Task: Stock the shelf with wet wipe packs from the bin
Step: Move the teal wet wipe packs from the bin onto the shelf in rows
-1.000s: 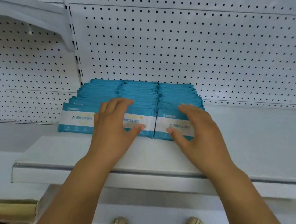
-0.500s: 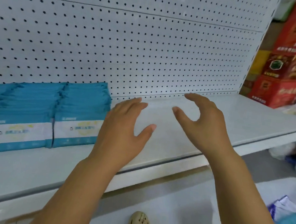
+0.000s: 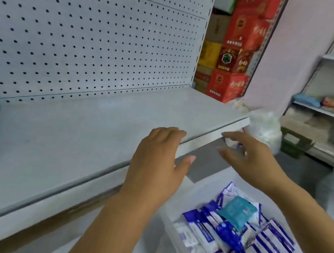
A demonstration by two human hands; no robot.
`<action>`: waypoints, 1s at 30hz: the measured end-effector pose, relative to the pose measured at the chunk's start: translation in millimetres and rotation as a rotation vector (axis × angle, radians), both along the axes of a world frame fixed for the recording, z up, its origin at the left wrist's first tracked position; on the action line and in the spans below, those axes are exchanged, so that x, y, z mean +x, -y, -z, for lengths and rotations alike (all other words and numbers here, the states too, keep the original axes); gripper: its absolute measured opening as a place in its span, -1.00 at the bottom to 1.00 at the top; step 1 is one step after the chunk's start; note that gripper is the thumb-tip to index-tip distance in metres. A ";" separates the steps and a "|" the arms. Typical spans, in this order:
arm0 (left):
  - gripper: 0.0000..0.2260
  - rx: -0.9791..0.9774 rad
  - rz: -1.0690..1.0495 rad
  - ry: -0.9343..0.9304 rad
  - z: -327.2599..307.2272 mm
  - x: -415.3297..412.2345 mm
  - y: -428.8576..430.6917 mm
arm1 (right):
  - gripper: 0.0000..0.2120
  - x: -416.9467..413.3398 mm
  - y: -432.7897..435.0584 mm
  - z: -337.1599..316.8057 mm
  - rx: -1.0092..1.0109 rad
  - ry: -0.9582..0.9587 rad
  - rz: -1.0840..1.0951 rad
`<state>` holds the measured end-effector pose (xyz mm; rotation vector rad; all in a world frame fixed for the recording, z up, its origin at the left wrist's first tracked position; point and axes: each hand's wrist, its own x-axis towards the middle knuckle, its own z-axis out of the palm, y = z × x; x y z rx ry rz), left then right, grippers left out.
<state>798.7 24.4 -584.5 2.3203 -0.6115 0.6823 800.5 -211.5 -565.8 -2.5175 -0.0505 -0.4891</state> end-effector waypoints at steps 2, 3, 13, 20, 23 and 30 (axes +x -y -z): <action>-0.62 0.052 0.015 -0.028 22.5 -0.4 4.3 | -0.67 -6.4 21.9 16.6 0.041 -0.097 -0.010; -0.63 0.085 0.019 -0.047 34.3 0.5 7.2 | -0.70 -8.3 33.8 27.6 0.051 -0.136 0.000; -0.49 0.318 0.137 -0.343 104.7 -10.5 28.3 | -0.71 12.8 106.7 159.9 -0.133 -0.571 0.125; -0.32 0.429 0.311 -0.666 148.1 -19.1 30.1 | -0.53 37.1 137.4 192.3 -0.473 -0.792 0.086; -0.29 0.430 0.273 -0.720 158.7 -21.7 29.1 | -0.45 46.8 138.7 199.9 -0.567 -0.810 0.014; -0.24 0.612 0.223 -0.679 168.5 -27.3 39.7 | -0.47 54.9 154.7 204.0 -0.755 -0.695 -0.063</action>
